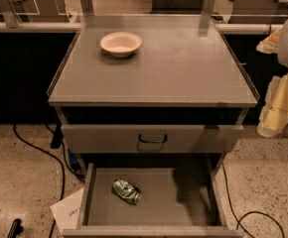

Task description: Pick green can from middle drawer and place on counter

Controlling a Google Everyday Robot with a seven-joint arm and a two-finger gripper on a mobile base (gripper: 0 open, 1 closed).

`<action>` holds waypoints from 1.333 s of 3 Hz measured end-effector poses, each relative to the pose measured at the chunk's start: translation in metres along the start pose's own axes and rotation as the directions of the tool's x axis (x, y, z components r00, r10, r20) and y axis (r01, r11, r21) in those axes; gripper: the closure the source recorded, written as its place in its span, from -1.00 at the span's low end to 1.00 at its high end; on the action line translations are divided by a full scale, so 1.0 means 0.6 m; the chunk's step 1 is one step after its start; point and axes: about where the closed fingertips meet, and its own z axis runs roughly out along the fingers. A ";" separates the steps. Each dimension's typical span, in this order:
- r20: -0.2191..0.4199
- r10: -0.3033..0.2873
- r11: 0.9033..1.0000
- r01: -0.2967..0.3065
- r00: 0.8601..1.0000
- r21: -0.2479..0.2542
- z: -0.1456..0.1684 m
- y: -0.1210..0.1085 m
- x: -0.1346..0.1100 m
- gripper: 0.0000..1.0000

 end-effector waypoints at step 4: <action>0.177 0.151 0.983 -0.167 0.973 0.081 0.060 0.013 -0.021 -1.00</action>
Offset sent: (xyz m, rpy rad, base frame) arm 0.0035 0.0064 -0.0061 0.0517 -0.0270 -0.0038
